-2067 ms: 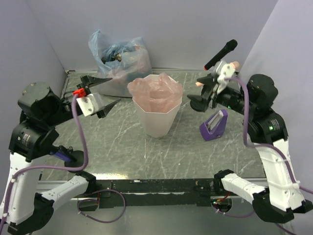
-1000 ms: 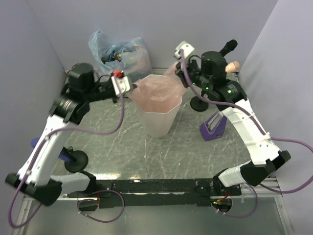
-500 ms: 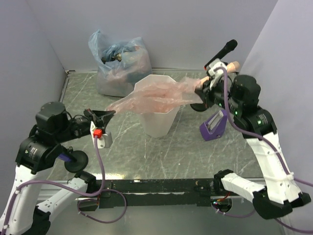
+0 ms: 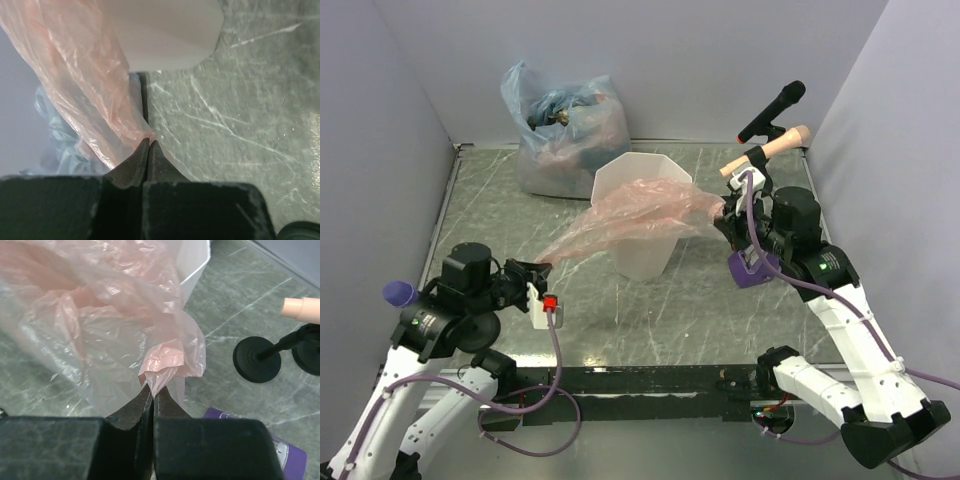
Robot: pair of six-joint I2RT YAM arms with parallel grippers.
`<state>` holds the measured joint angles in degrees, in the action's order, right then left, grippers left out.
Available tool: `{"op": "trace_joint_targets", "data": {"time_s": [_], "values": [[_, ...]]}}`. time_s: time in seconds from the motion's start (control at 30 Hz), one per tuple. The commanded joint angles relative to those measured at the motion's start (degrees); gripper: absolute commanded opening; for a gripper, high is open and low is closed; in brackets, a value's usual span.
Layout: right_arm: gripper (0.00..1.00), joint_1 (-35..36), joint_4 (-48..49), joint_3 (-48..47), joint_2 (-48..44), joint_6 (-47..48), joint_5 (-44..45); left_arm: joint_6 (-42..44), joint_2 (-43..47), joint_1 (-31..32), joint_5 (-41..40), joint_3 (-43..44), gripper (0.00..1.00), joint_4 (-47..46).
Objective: Put the trash bags into the trash bin
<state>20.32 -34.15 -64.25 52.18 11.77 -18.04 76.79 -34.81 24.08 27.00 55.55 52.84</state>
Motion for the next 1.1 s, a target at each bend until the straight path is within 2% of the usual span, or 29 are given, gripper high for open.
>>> {"op": "trace_joint_targets", "data": {"time_s": [0.0,0.2,0.37,0.6,0.67,0.7,0.73,0.8,0.87,0.97,1.07], "values": [[0.00,-0.8,6.0,1.7,-1.3,-0.9,3.5,-2.2,1.4,-0.2,-5.8,-5.9,0.01,-9.8],[0.00,-1.1,8.6,4.1,1.6,-1.0,7.0,-6.0,-0.4,-0.2,-11.0,-14.8,0.00,-28.9],[0.00,-1.2,11.1,7.2,3.6,-1.2,7.1,-11.8,-5.5,-0.2,-15.6,-16.5,0.01,-38.8],[0.00,-1.2,12.8,10.3,4.9,-2.3,4.2,-18.9,-11.7,0.4,-17.9,-15.5,0.01,-38.7],[0.00,-1.2,12.4,10.0,4.6,-2.3,2.4,-21.2,-11.7,0.4,-18.0,-14.2,0.05,-36.8],[0.00,-1.2,12.0,9.8,4.3,-1.8,1.9,-21.9,-11.2,0.4,-16.6,-13.4,0.12,-34.2],[0.05,-1.2,11.6,9.4,3.9,-1.2,1.3,-22.3,-10.6,0.4,-14.6,-12.1,0.19,-31.6],[0.21,-1.2,9.6,8.2,3.0,-0.2,-0.1,-23.3,-8.6,0.4,-9.5,-9.3,0.37,-24.1],[0.39,-1.2,6.6,6.3,2.0,1.8,-2.2,-25.0,-6.9,0.4,-4.6,-5.7,0.50,-16.3],[0.53,-1.2,0.9,2.9,0.0,4.4,-5.9,-30.1,-5.2,0.4,-2.0,0.5,0.59,-7.8],[0.61,-1.2,-2.3,0.5,-1.4,6.4,-8.8,-34.8,-4.6,0.4,-3.1,4.9,0.63,-2.8]]}}
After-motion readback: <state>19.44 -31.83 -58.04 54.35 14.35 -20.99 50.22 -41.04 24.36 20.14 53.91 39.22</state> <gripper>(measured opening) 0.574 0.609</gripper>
